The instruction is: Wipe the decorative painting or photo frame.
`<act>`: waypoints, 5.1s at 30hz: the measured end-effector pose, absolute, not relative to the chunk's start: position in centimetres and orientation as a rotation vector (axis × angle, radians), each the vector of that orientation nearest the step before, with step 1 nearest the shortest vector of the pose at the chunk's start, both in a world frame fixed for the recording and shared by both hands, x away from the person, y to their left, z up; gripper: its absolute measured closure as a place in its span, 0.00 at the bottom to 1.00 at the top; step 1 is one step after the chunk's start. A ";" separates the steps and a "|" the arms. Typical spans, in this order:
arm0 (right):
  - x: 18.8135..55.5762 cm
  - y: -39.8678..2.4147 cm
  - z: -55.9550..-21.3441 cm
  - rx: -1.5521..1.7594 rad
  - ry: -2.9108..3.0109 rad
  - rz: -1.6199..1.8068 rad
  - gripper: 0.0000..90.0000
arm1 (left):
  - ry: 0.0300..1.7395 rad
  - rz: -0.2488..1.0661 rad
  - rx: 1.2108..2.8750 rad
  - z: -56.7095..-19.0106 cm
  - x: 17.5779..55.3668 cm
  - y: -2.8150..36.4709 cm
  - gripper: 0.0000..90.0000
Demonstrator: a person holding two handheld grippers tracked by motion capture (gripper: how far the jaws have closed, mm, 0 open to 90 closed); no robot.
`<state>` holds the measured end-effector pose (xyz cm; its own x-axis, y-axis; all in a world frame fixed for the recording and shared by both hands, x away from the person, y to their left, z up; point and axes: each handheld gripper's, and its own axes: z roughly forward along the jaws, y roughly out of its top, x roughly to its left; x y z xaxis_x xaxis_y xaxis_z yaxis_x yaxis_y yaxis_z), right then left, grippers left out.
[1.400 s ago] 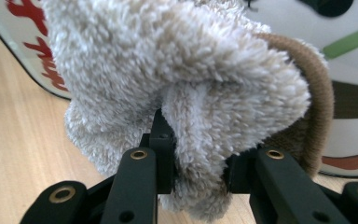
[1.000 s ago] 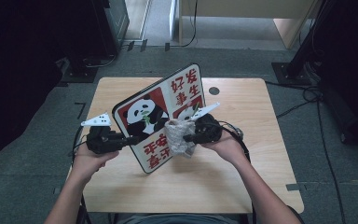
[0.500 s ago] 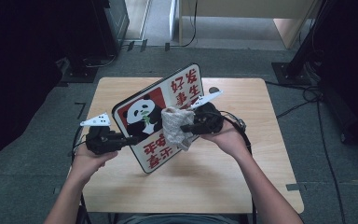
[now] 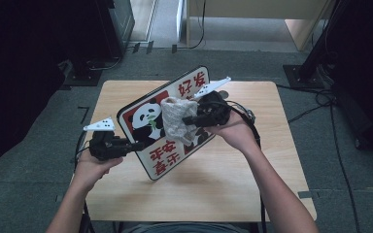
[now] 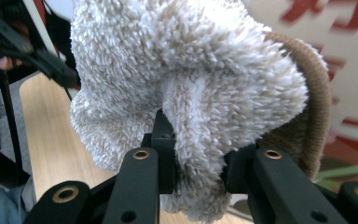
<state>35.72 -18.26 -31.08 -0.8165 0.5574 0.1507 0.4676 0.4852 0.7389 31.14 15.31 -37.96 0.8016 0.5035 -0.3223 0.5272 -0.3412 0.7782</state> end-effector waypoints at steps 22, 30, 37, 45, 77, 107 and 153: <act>37.0 -15.4 -27.5 0.847 2.564 1.252 0.79 | 0.774 -0.012 1.991 -38.0 31.2 15.3 0.87; 37.1 -15.4 -28.8 0.839 2.576 1.244 0.79 | 0.773 -0.003 1.993 -38.0 31.1 15.3 0.87; 36.9 -15.6 -30.0 0.845 2.586 1.237 0.79 | 0.772 -0.001 1.993 -38.0 31.1 15.3 0.87; 36.5 -15.8 -31.3 0.834 2.590 1.213 0.79 | 0.766 -0.007 1.995 -38.0 31.1 15.3 0.87; 34.8 -16.6 -37.6 0.847 2.595 1.141 0.78 | 0.764 -0.014 1.999 -38.0 31.0 15.3 0.86; 33.1 -16.7 -43.7 0.895 2.662 1.078 0.78 | 0.767 -0.018 1.997 -38.0 31.0 15.3 0.86; 32.7 -18.0 -40.5 0.890 2.634 1.182 0.79 | 0.763 -0.027 1.972 -37.8 31.0 16.2 0.77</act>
